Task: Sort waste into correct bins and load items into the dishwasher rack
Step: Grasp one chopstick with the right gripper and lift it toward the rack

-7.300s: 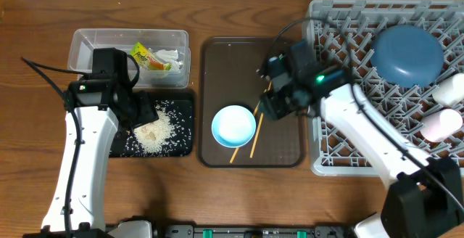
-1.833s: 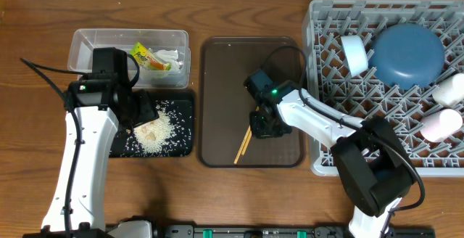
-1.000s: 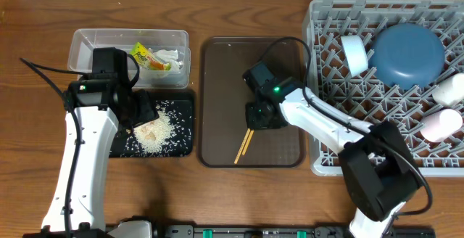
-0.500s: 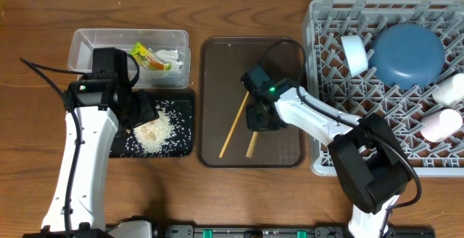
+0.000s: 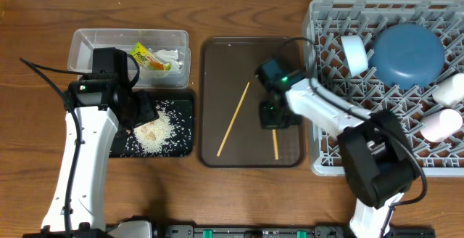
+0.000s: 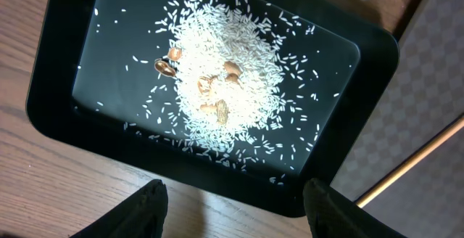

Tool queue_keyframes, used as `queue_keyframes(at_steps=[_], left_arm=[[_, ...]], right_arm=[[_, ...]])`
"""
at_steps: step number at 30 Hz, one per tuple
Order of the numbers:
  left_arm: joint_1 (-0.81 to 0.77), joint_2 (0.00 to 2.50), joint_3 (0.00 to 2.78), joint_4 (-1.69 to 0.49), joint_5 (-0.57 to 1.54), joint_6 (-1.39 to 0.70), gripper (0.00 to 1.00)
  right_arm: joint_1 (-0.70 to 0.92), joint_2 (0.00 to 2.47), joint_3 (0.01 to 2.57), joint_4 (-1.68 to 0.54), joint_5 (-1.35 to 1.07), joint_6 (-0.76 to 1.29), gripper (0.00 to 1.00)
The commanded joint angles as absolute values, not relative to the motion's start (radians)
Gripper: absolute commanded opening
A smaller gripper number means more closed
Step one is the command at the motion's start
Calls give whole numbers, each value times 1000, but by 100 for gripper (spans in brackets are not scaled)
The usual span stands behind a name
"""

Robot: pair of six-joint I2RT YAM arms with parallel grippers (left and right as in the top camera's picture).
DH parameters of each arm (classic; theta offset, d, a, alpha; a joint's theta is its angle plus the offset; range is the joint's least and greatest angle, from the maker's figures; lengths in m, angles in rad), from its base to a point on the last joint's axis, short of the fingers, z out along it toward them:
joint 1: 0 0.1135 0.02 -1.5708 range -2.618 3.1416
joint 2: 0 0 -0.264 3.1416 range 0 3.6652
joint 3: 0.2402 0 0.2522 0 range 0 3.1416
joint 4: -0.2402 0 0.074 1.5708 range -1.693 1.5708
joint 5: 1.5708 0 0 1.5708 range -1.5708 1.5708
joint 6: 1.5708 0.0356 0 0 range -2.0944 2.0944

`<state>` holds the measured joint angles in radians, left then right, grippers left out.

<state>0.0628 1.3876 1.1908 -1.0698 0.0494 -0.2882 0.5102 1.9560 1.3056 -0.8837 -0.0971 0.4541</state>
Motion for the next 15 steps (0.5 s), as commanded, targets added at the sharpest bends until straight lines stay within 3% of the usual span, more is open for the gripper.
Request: queue_keyframes(at_steps=[1,7,15], left_arm=[[67,1391,1195,-1073,45,-293,64],[67,1391,1195,-1072,45,-294,64],[67,1391,1195,-1065,45,-294,64]], right_arm=[[440,1842,1396,-937,-137,291,1],[327,1703,1481,-1077,-144,131,1],[229,1645,1472,-1213,-111,73,1]])
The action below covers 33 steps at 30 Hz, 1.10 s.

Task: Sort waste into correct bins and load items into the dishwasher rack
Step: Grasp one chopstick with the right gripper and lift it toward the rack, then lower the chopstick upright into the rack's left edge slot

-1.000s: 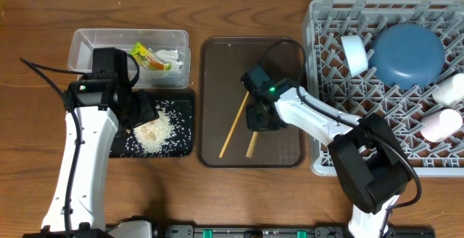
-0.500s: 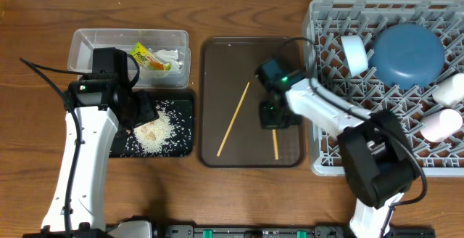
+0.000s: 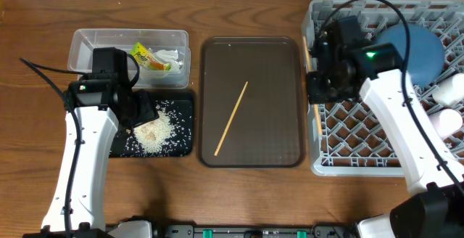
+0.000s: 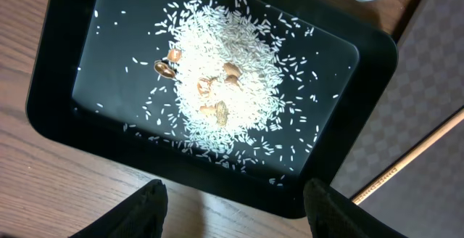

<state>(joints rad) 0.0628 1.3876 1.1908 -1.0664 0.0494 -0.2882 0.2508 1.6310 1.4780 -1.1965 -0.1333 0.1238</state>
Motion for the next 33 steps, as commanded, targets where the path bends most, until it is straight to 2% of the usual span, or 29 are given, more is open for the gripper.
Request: queue_keyframes(at_steps=[1,8,19,28,33], left_arm=[[67,1391,1195,-1065,45,-294,64],[67,1391,1195,-1066,45,-294,64],[66,1391,1195,-1065,45,-311,64],[66,1391,1195,-1060,73,-315,64],[64,1391,1195,-1051,132,-308,61]], right_arm=[[225,1647,1465,-1220,-93,74,1],[216,1655,1376,-1205,27,186,1],[216,1655,1266,-1123,26,277,1],[220,1655,1221,-1062,21,272,26],[220,1648,1228,-1062,21,272,27]])
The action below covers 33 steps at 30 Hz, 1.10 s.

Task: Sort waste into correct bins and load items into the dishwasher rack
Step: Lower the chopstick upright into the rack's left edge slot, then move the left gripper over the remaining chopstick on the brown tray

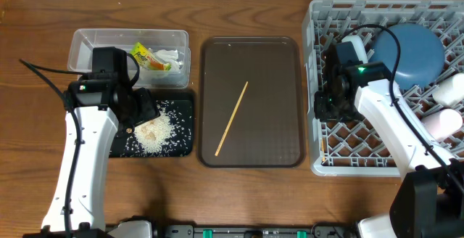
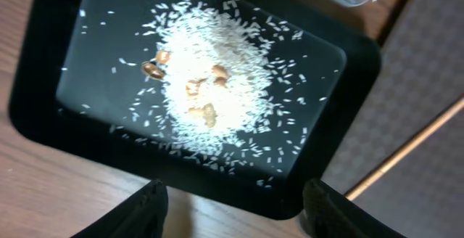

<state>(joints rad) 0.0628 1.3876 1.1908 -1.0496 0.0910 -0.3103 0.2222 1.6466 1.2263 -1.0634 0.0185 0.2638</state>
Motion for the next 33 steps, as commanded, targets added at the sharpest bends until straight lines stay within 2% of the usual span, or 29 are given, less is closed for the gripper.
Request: queue_keyframes(at_steps=[1,3,6,8,10,24,33], left_arm=[[57,1391,1195,-1051,131,-307,57],[41,1391,1195,-1049,131,-307,49],[-2,1391,1195,-1044,131,-308,24],[-39,1391,1195,-1036,131,-308,12],[-83,1393,1195,-1018,131,-308,6],[-376,1594,1195,-899,131,-308,7],[-475,1776,1195,-842,131,-309,6]], right_arm=[[220,1644,1234,-1062,22,272,26],[220,1629,1251,-1062,22,272,25],[220,1599,1284,-1061,22,272,23],[219,1570,1306,-1057,21,272,23],[219,1542,1316,-1048,18,265,23],[216,1490,1317,-1039,18,253,23],[216,1490,1317,-1043,18,253,24]])
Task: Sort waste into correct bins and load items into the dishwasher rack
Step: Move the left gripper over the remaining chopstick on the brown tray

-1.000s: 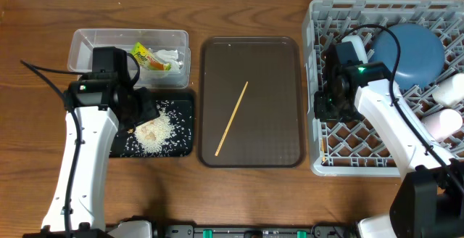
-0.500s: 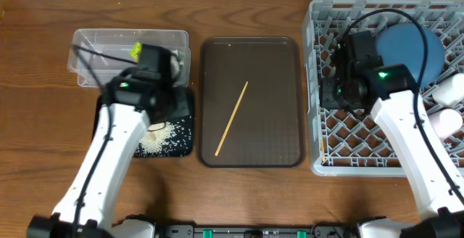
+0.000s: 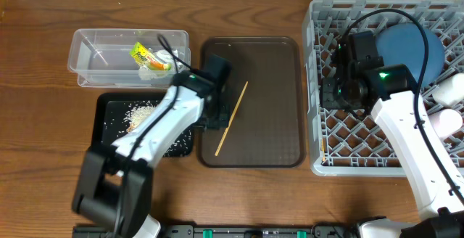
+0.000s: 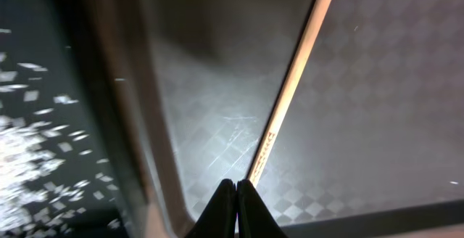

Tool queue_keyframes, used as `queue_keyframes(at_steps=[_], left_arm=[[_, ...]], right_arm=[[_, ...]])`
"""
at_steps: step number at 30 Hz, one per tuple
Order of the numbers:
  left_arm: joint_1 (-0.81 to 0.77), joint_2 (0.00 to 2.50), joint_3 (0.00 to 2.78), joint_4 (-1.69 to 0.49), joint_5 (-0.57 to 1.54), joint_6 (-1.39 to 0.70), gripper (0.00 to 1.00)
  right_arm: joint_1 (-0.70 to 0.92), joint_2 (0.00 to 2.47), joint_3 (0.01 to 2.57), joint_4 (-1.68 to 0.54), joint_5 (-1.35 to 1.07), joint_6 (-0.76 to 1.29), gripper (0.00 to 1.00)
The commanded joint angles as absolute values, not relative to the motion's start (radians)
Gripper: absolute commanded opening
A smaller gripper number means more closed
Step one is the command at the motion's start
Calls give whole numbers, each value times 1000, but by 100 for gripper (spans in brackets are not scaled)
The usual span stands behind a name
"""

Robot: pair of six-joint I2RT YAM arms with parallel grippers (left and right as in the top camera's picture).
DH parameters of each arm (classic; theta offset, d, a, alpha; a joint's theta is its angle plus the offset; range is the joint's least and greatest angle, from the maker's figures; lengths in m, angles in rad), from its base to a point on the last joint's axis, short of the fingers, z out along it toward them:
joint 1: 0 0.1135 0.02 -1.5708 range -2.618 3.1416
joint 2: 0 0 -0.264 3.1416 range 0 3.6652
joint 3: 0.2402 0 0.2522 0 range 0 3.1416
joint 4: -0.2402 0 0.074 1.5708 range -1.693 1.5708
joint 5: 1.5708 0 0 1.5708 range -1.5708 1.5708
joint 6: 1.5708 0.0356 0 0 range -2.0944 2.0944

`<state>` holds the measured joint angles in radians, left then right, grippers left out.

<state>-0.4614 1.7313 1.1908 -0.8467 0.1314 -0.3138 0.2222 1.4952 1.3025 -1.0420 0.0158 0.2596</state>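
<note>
One wooden chopstick [image 3: 233,118] lies slantwise on the brown tray [image 3: 272,122]. My left gripper [image 3: 216,125] is down at the tray's left side. In the left wrist view my left gripper [image 4: 236,194] has its fingers pressed together, tips right beside the chopstick [image 4: 290,100], with nothing seen between them. My right gripper [image 3: 335,99] hovers over the left part of the grey dishwasher rack [image 3: 362,140]; its fingers do not show from above.
A black tray [image 3: 109,104] with spilled rice [image 3: 141,111] sits left of the brown tray. Behind it stands a clear bin [image 3: 94,56] with wrappers. The rack holds a blue bowl [image 3: 409,49] and white cups [image 3: 442,122].
My left gripper was open over the black rice tray; now it is shut at the brown tray's left side, beside the chopstick. My right gripper has shifted slightly over the rack.
Two chopsticks lay on the brown tray, with my right gripper at the nearer one. Then that gripper held it at the rack's left edge. Later it was over the rack with no chopstick showing. My left gripper stayed open over the rice, and is now at the brown tray.
</note>
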Motion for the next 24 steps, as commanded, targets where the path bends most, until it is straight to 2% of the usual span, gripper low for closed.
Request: queue_keyframes(at_steps=[1,9,24], left_arm=[[-480,1792,1195,-838,131,-309,6],[-497,1884,1195,-796,131,-316,6],[-582,1891,1195,-753,187,-320,6]], right_arm=[[216,1490,1316,-1043,18,253,23],[216,1490,1317,-1044,18,253,23],[216,1490,1317,-1067,19,245,22]])
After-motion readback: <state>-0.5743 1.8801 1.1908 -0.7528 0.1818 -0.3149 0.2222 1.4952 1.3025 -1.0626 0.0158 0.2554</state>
